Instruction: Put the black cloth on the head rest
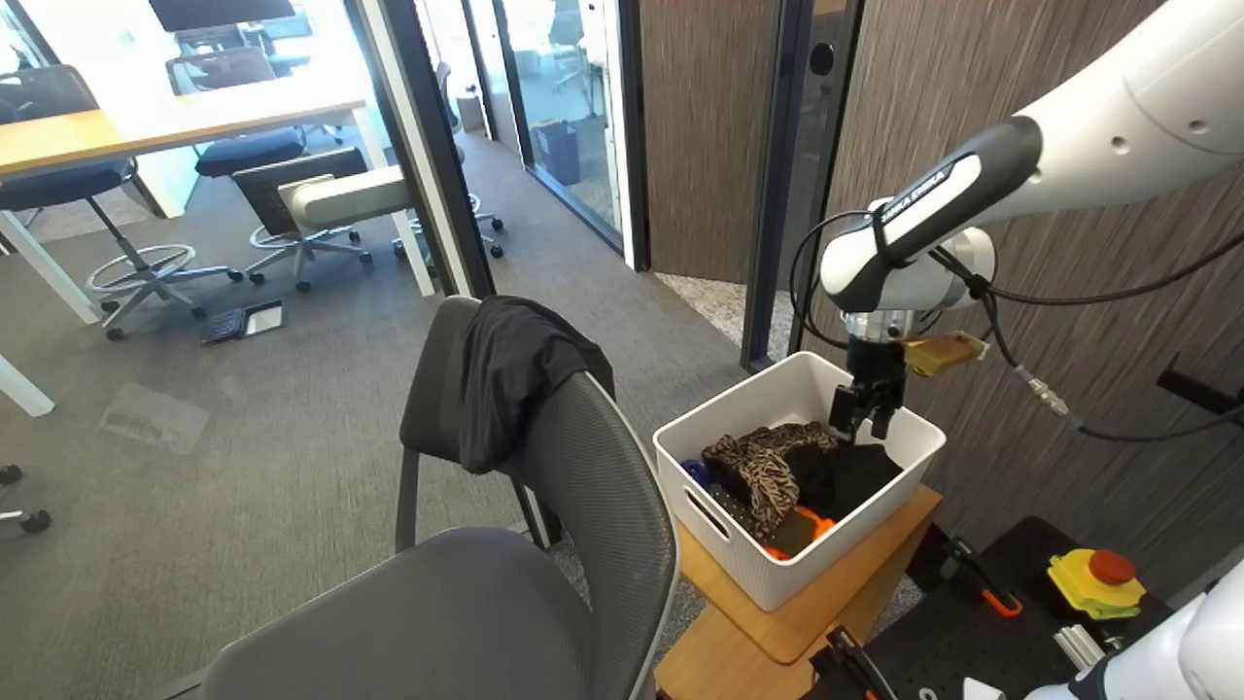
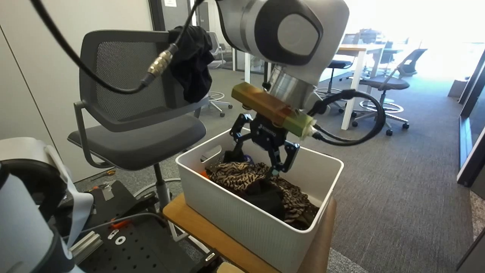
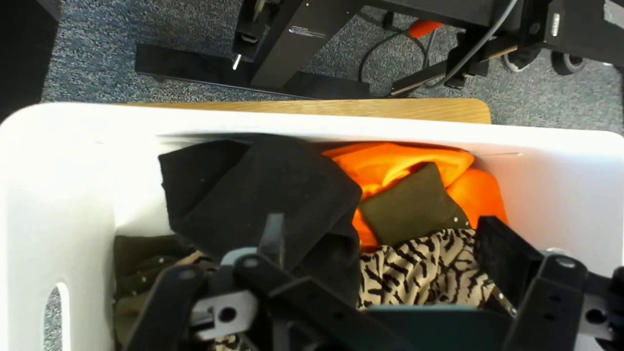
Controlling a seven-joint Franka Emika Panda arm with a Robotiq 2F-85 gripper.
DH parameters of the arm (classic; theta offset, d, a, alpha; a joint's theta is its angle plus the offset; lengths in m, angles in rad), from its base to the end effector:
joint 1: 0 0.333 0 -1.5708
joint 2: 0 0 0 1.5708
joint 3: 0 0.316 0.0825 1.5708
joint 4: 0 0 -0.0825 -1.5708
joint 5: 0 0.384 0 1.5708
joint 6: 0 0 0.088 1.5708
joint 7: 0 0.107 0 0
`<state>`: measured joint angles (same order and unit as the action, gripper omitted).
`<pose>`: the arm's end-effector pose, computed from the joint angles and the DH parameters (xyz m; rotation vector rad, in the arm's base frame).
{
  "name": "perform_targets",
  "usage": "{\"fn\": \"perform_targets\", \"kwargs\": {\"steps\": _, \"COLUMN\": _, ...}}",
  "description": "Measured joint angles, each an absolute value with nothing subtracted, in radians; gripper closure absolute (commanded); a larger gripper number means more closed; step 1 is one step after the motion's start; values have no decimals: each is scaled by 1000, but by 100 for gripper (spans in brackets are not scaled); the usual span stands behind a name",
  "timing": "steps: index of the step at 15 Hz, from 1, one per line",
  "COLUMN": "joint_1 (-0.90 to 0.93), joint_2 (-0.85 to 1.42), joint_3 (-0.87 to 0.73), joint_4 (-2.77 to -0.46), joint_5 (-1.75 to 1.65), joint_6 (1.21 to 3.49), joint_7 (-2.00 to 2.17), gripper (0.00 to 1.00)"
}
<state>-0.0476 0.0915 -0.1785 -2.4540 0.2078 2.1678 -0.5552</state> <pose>0.4284 -0.0915 0.2378 -2.8359 -0.2517 0.4256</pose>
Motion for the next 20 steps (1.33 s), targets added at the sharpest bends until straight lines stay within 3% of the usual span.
{"fn": "perform_targets", "kwargs": {"steps": 5, "joint_1": -118, "joint_2": 257, "joint_3": -135, "joint_4": -2335, "joint_5": 208, "joint_6": 2168, "joint_7": -677, "gripper": 0}}
{"fn": "perform_targets", "kwargs": {"steps": 20, "joint_1": -191, "joint_2": 443, "joint_3": -62, "joint_4": -2204, "joint_5": 112, "joint_6": 2165, "joint_7": -864, "gripper": 0}}
